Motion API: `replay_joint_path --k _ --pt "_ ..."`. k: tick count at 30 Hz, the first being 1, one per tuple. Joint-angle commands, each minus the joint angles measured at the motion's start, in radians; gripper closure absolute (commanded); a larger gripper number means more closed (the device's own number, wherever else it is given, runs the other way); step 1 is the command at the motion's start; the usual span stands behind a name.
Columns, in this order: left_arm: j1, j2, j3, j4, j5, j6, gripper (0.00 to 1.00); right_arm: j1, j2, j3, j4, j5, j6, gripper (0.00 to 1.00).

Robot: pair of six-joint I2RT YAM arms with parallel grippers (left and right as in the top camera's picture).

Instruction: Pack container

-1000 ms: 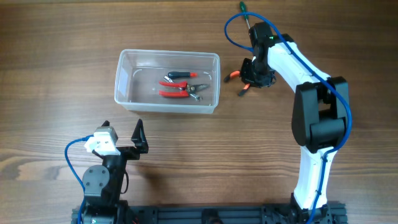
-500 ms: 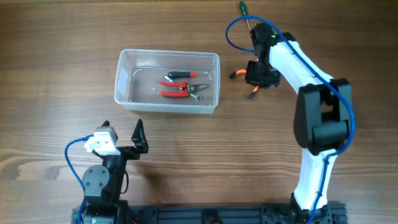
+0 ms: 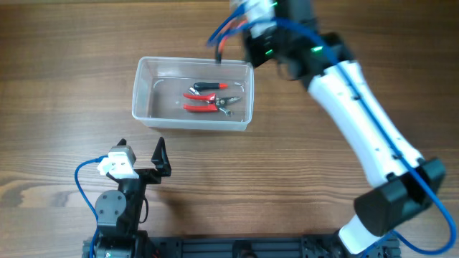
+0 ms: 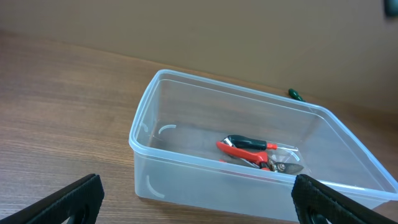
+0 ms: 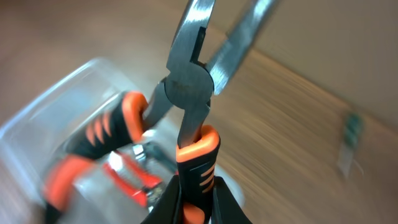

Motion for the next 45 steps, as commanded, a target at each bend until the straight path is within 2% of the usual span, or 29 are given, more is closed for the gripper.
replay_joint_path --k 1,4,9,20,21,22,23,24,26,27,34,36,40,43,45 --pt "0.006 -0.002 -0.004 -0.001 -0.003 -0.009 0.00 0.068 0.100 -0.013 0.022 -0.066 -0.494 0.96" --pt "0.006 -0.002 -0.004 -0.001 -0.003 -0.009 0.00 0.080 0.183 -0.013 0.050 0.005 -0.677 0.96" --pt "0.006 -0.002 -0.004 -0.001 -0.003 -0.009 0.00 0.074 0.303 -0.013 0.087 0.095 -0.887 0.96" --pt "0.006 -0.002 -0.005 -0.001 -0.003 -0.009 0.00 0.151 0.356 -0.013 -0.035 0.058 -0.903 0.96" --pt "0.006 -0.002 -0.004 -0.001 -0.003 -0.009 0.00 0.158 0.356 -0.013 -0.049 0.072 -0.901 0.91" --pt "0.006 -0.002 -0.004 -0.001 -0.003 -0.009 0.00 0.165 0.356 -0.013 -0.061 0.101 -0.891 0.71" --pt "0.006 -0.002 -0.004 0.000 -0.003 -0.009 0.00 0.171 0.354 -0.013 -0.066 0.152 -0.850 0.53" --pt "0.006 -0.002 -0.004 -0.001 -0.003 -0.009 0.00 0.174 0.353 -0.013 -0.061 0.201 -0.804 0.00" --pt "0.006 -0.002 -0.004 -0.001 -0.003 -0.009 0.00 0.174 0.350 -0.011 -0.043 0.291 -0.716 0.00" --pt "0.006 -0.002 -0.005 -0.001 -0.003 -0.009 0.00 0.164 0.337 -0.003 -0.016 0.338 -0.614 0.00" --pt "0.006 -0.002 -0.004 -0.001 -0.003 -0.009 0.00 0.080 0.233 0.039 0.160 0.334 -0.267 0.00" --pt "0.006 -0.002 -0.004 -0.001 -0.003 -0.009 0.00 0.016 0.201 0.049 0.288 0.295 -0.089 0.00" --pt "0.006 -0.002 -0.004 -0.001 -0.003 -0.009 0.00 -0.081 0.215 0.048 0.371 0.243 0.109 0.00" --pt "0.006 -0.002 -0.004 -0.001 -0.003 -0.009 0.00 -0.154 0.219 0.048 0.360 0.095 0.150 0.00" --pt "0.006 -0.002 -0.004 -0.001 -0.003 -0.009 0.00 -0.187 0.221 0.048 0.395 0.128 0.146 0.01"
